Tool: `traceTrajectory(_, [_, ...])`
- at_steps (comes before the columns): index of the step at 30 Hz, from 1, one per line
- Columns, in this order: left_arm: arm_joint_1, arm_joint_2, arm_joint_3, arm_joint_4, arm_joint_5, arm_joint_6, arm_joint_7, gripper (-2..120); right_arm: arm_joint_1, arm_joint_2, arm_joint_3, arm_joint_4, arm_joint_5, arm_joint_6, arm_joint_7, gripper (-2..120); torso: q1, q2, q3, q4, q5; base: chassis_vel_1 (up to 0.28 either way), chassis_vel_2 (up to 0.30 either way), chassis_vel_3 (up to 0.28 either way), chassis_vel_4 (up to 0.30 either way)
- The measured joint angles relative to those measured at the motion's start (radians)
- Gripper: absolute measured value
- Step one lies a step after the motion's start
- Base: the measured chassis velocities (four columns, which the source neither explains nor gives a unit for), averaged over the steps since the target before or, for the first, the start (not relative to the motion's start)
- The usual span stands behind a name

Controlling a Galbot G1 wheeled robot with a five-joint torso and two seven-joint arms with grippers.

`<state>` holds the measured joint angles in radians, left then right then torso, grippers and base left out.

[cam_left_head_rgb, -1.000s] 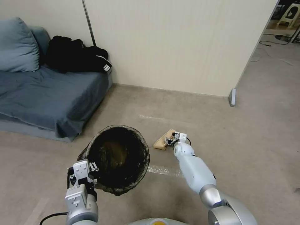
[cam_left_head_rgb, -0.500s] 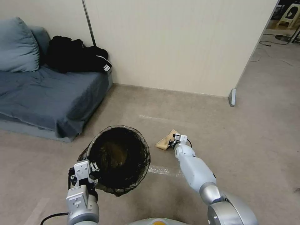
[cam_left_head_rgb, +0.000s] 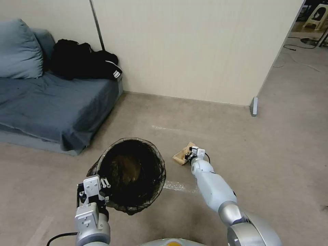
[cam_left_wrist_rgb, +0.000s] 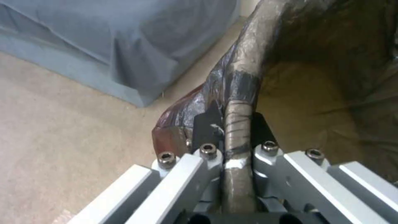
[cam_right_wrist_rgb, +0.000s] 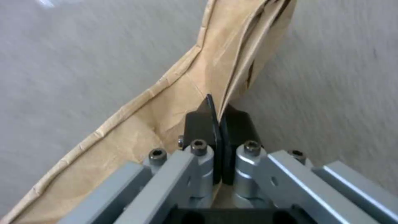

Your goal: Pick up the trash bin, then pick up the garbage from the floor and place it into the trash bin.

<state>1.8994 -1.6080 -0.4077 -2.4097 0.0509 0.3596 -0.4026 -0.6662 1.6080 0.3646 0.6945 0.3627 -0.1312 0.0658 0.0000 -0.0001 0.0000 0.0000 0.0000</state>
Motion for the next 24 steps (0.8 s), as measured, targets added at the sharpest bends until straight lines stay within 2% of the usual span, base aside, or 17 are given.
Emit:
traceTrajectory(2, [-0.002,0.001,-0.003,0.003,-0.004,0.003,0.001,1,-0.012,0.0,-0.001,0.034,0.005,0.0,0.0,0,0.0,0.0,0.0,0.0,-0.0001,0.0,0.0,0.0,0.0])
traceTrajectory(4, [-0.013,0.005,-0.016,0.012,-0.018,0.016,0.001,1,-0.07,0.0,-0.001,0.182,0.009,0.015,-0.021,0,0.0,0.0,0.0,0.0001,-0.0002,0.0,0.0,0.0,0.0])
traceTrajectory(5, [-0.025,0.01,-0.027,0.018,-0.031,0.025,0.001,1,-0.129,-0.006,-0.006,0.307,-0.004,0.045,-0.054,0,0.0,0.0,0.0,0.0003,0.0002,0.0,0.0,0.0,0.0])
traceTrajectory(6, [-0.025,0.01,-0.027,0.018,-0.031,0.025,0.001,1,-0.129,-0.006,-0.006,0.307,-0.004,0.045,-0.054,0,0.0,0.0,0.0,0.0003,0.0002,0.0,0.0,0.0,0.0])
traceTrajectory(8, [-0.037,0.015,-0.037,0.026,-0.046,0.035,0.001,1,-0.189,-0.021,-0.014,0.455,-0.01,0.089,-0.091,0,0.0,0.0,0.0,-0.0001,0.0,0.0,0.0,0.0,0.0])
traceTrajectory(9, [-0.037,0.015,-0.037,0.026,-0.046,0.035,0.001,1,-0.189,-0.021,-0.014,0.455,-0.01,0.089,-0.091,0,0.0,0.0,0.0,-0.0001,0.0,0.0,0.0,0.0,0.0])
traceTrajectory(11, [-0.054,0.024,-0.046,0.041,-0.064,0.044,0.001,1,-0.26,-0.046,-0.038,0.685,-0.013,0.171,-0.155,0,0.0,0.0,0.0,-0.0002,-0.0003,0.0,0.0,0.0,0.0])
traceTrajectory(12, [-0.058,0.026,-0.047,0.045,-0.068,0.045,0.001,1,-0.282,-0.057,-0.051,0.757,-0.017,0.197,-0.182,0,0.0,0.0,0.0,-0.0002,0.0,0.0,0.0,0.0,0.0])
traceTrajectory(13, [-0.058,0.026,-0.047,0.045,-0.068,0.045,0.001,1,-0.282,-0.057,-0.051,0.757,-0.017,0.197,-0.182,0,0.0,0.0,0.0,-0.0002,0.0,0.0,0.0,0.0,0.0])
traceTrajectory(16, [-0.072,0.032,-0.048,0.063,-0.082,0.047,0.002,1,-0.345,-0.103,-0.105,0.982,-0.045,0.27,-0.285,0,0.0,0.0,0.0,0.0002,0.0,0.0,0.0,0.0,0.0])
traceTrajectory(17, [-0.072,0.032,-0.048,0.063,-0.082,0.047,0.002,1,-0.345,-0.103,-0.105,0.982,-0.045,0.27,-0.285,0,0.0,0.0,0.0,0.0002,0.0,0.0,0.0,0.0,0.0])
traceTrajectory(19, [-0.079,0.034,-0.047,0.07,-0.089,0.05,0.003,1,-0.399,-0.147,-0.157,1.116,-0.055,0.292,-0.339,0,0.0,0.0,0.0,0.0,-0.0003,0.0,0.0,0.0,0.0])
traceTrajectory(21, [-0.085,0.037,-0.046,0.072,-0.094,0.053,0.005,1,-0.461,-0.193,-0.217,1.197,-0.069,0.304,-0.358,0,0.0,0.0,0.0,0.0001,0.0002,0.0,0.0,0.0,0.0])
traceTrajectory(24, [-0.092,0.038,-0.051,0.073,-0.097,0.055,0.007,1,-0.528,-0.234,-0.269,1.241,-0.103,0.322,-0.361,0,0.0,0.0,0.0,-0.0001,0.0001,0.0,0.0,0.0,0.0])
